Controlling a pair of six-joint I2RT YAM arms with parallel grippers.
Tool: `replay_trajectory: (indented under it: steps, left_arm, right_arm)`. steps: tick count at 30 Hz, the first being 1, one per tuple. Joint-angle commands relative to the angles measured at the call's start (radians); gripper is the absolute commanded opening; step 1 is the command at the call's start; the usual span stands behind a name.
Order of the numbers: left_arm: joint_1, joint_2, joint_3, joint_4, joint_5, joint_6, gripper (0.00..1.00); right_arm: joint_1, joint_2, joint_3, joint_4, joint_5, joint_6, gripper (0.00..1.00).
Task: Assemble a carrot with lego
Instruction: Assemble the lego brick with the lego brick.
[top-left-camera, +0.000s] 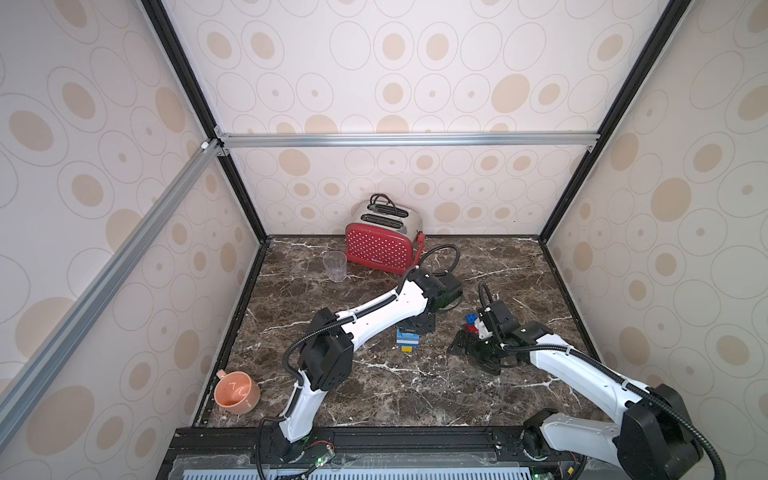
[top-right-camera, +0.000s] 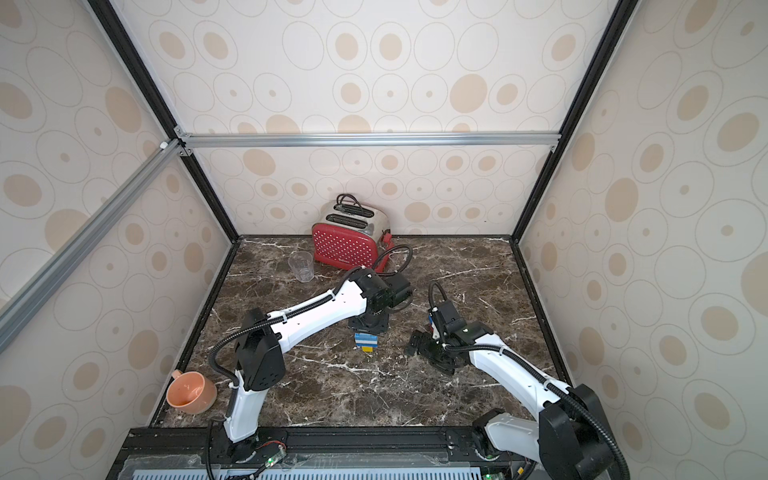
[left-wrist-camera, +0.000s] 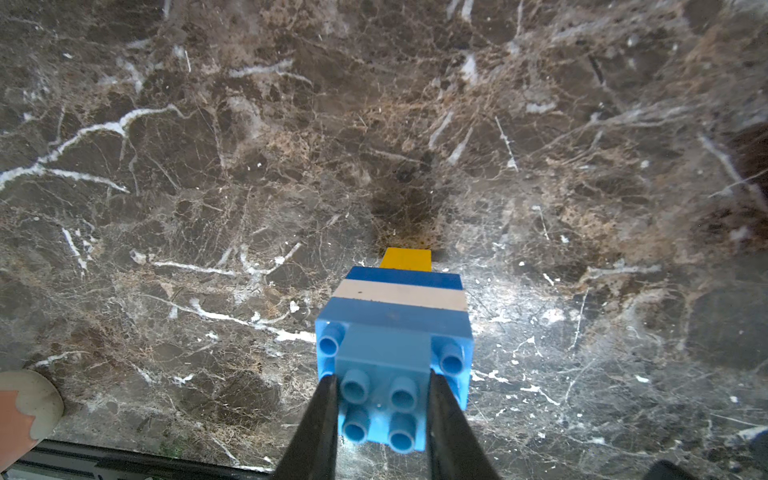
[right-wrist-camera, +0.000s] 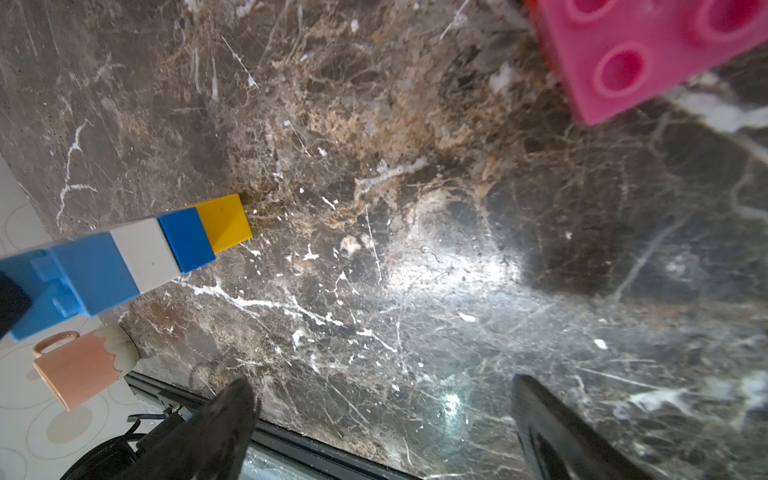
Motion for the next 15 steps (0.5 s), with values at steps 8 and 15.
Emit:
replay_trajectory:
  steps: [8, 15]
  left_arm:
    - [-0.007, 0.093, 0.026, -0.089, 0.013, 0.019, 0.18]
    - [-0.008, 0.092, 0.059, -0.108, -0.005, 0.019, 0.32]
  right_arm:
    - [-0.010, 0.002, 0.012, -0.017, 0.015, 0.000, 0.99]
    - [-0.010, 0.000, 0.019, -0.022, 0.021, -0.001, 0.99]
